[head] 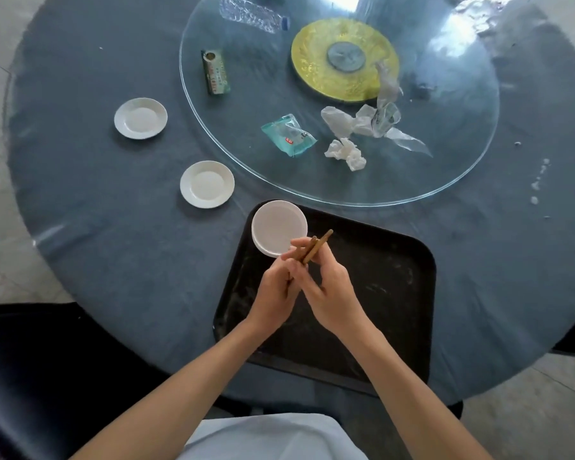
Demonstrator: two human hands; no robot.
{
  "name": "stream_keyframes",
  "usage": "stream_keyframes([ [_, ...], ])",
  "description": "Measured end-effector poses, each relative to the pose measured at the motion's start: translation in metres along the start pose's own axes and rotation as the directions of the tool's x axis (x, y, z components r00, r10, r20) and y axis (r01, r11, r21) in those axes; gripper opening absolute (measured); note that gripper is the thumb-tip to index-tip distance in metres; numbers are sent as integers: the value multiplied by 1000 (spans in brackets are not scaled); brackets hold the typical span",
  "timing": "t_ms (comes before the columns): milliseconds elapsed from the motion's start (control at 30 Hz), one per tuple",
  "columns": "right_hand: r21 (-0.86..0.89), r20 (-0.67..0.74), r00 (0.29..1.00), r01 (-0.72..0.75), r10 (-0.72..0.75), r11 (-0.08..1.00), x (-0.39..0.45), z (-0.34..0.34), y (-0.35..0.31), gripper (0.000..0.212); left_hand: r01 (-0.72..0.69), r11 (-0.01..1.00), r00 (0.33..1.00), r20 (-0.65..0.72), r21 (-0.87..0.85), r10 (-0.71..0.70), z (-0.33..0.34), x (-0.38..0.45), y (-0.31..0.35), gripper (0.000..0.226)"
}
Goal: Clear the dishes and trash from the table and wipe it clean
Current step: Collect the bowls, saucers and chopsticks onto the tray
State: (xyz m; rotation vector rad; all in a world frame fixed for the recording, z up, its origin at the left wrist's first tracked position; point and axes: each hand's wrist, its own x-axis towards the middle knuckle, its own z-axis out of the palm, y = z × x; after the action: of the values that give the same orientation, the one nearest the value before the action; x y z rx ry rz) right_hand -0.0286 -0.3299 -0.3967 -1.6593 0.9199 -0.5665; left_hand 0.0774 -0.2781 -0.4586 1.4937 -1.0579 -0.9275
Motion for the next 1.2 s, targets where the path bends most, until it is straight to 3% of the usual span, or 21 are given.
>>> stream_keyframes([
  [133, -48, -5, 1000, 31, -31, 998, -10, 8, 4, 15, 14, 1000, 1000, 24, -13, -14, -1, -6, -11, 9],
  [333, -73, -83, 994, 68, -74, 995, -19, 27, 0, 21, -54, 996, 998, 43, 74, 51, -10, -15, -12, 7],
  [433, -46, -104, 995, 8, -13, 999, -17, 38, -2, 8, -43, 990, 998, 54, 136, 36, -13, -17, -19, 12],
  [533, -17, -134, 990, -35, 33, 999, -15, 44, -5, 29, -46, 994, 997, 68, 102, 39, -9, -19, -20, 12],
  [633, 99, -209, 976, -46, 65, 994, -13, 41, -7, 33, -55, 998, 994, 96, 6, 54, -3, -22, -14, 34],
  [700, 198, -300, 946, -65, 124, 978, -11, 34, -4, 44, -42, 999, 986, 161, 32, 36, 2, -27, -18, 19],
  [833, 361, -453, 798, -244, 398, 900, 7, 16, 19, 46, 53, 994, 954, 287, 100, -80, 14, -40, -24, 2],
  [933, 370, -417, 717, -427, 558, 825, 28, 18, 60, 40, 134, 941, 924, 305, 310, -232, 23, -41, -45, 9],
  [1000, 275, -333, 691, -580, 642, 767, 36, 24, 85, 28, 199, 847, 883, 285, 493, -374, 28, -37, -62, 4],
  [1067, 128, -215, 670, -702, 711, 700, 36, 29, 99, 29, 270, 761, 848, 229, 590, -478, 32, -31, -74, 22],
  [1133, -10, -158, 665, -741, 730, 672, 29, 33, 109, 42, 350, 721, 826, 167, 599, -539, 35, -22, -76, 45],
  [1200, -69, -192, 694, -715, 694, 695, 20, 37, 115, 47, 392, 708, 824, 118, 588, -555, 37, -16, -73, 55],
])
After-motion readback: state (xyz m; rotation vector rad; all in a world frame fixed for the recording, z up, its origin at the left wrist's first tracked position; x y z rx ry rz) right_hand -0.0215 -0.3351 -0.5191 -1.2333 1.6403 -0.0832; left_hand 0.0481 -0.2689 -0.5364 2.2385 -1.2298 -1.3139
